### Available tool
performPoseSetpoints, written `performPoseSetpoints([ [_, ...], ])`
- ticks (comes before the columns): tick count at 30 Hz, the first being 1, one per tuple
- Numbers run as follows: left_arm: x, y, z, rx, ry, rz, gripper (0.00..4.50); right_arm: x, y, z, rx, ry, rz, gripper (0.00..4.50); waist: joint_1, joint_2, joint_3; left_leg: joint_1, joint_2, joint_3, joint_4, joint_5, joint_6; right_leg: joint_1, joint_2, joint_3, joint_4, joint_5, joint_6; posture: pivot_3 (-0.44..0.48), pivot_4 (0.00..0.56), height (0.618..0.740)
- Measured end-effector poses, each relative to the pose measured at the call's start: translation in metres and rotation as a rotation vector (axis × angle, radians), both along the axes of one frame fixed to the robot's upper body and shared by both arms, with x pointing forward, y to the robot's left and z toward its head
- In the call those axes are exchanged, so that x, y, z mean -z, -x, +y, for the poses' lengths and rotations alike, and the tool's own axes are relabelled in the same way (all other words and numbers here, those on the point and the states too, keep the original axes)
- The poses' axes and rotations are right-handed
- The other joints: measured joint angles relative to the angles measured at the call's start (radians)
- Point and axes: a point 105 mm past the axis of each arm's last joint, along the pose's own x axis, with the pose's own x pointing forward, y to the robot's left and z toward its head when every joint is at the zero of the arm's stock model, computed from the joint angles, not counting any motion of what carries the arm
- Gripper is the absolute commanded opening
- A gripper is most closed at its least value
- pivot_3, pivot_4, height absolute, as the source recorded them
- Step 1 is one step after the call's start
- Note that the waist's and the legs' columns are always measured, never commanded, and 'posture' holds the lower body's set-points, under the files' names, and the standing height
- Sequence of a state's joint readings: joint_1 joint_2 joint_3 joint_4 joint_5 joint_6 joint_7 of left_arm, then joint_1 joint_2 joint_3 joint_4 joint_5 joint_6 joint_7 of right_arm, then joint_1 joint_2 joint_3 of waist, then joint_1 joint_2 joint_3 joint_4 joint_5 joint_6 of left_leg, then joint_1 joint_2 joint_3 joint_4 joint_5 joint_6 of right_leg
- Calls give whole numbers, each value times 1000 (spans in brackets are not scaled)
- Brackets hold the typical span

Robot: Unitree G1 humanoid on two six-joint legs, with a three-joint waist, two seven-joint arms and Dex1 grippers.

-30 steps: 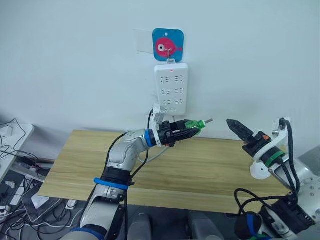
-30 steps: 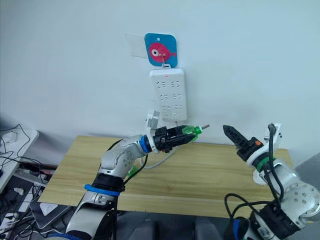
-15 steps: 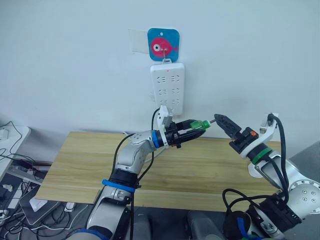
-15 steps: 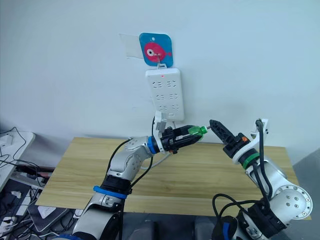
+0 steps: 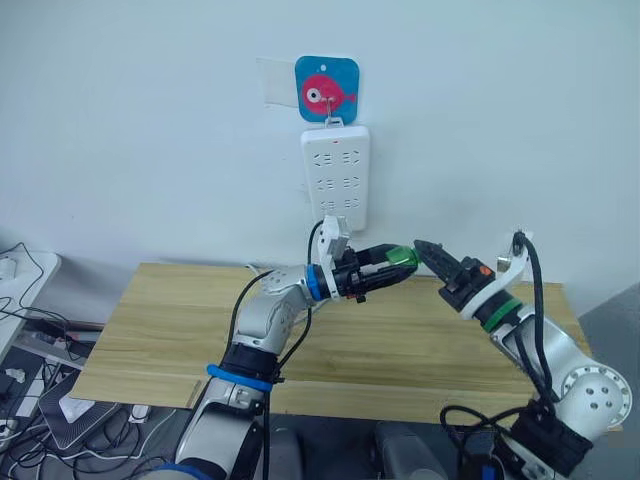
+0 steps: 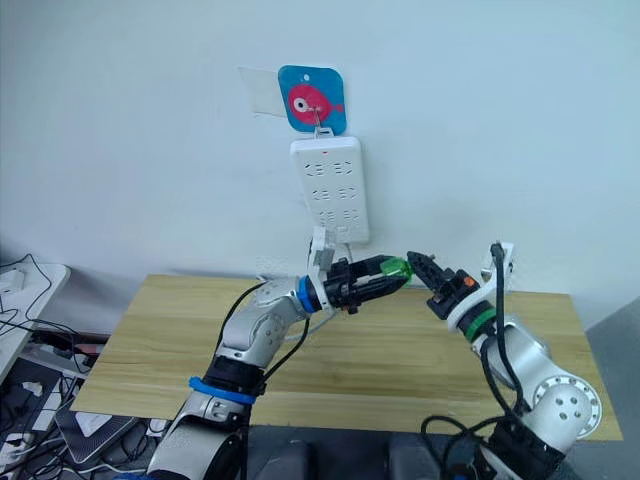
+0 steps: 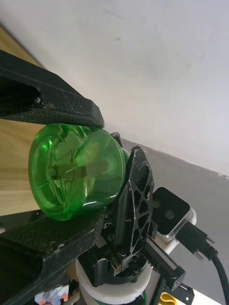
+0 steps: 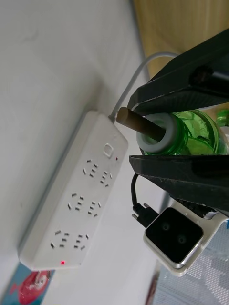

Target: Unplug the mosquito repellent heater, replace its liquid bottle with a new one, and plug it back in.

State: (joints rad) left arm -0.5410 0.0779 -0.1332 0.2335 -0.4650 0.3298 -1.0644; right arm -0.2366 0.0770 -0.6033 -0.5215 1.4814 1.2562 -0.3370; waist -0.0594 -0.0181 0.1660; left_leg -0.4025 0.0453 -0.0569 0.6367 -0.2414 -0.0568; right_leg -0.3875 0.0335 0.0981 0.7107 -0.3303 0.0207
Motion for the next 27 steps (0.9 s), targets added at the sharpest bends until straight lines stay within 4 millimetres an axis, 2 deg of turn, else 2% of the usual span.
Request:
performPoseSetpoints([
  [12,-2,0,1,3,1,-17,2220,-5,0,0,-18,13,34,776,1,0,0,0,0,0,0,0,0,0,0,0,0,-1,1,11,123,740],
  [18,0,0,4,-5,-60,-106,2220,-3,-2,-3,-35,13,50,776,2,0,0,0,0,0,0,0,0,0,0,0,0,-1,1,7,127,740],
  [20,-1,0,4,-7,-66,-122,2934,-4,-3,-4,-39,16,48,776,3,0,0,0,0,0,0,0,0,0,0,0,0,-1,1,6,129,740],
  [25,-3,-3,1,-10,-71,-138,4365,-5,-5,-7,-29,12,46,776,2,0,0,0,0,0,0,0,0,0,0,0,-1,-1,1,2,131,740],
  [27,-3,-4,1,-12,-71,-134,4470,-5,-5,-5,-32,10,45,776,2,0,0,0,0,0,0,0,0,0,0,0,-1,-1,1,2,131,740],
])
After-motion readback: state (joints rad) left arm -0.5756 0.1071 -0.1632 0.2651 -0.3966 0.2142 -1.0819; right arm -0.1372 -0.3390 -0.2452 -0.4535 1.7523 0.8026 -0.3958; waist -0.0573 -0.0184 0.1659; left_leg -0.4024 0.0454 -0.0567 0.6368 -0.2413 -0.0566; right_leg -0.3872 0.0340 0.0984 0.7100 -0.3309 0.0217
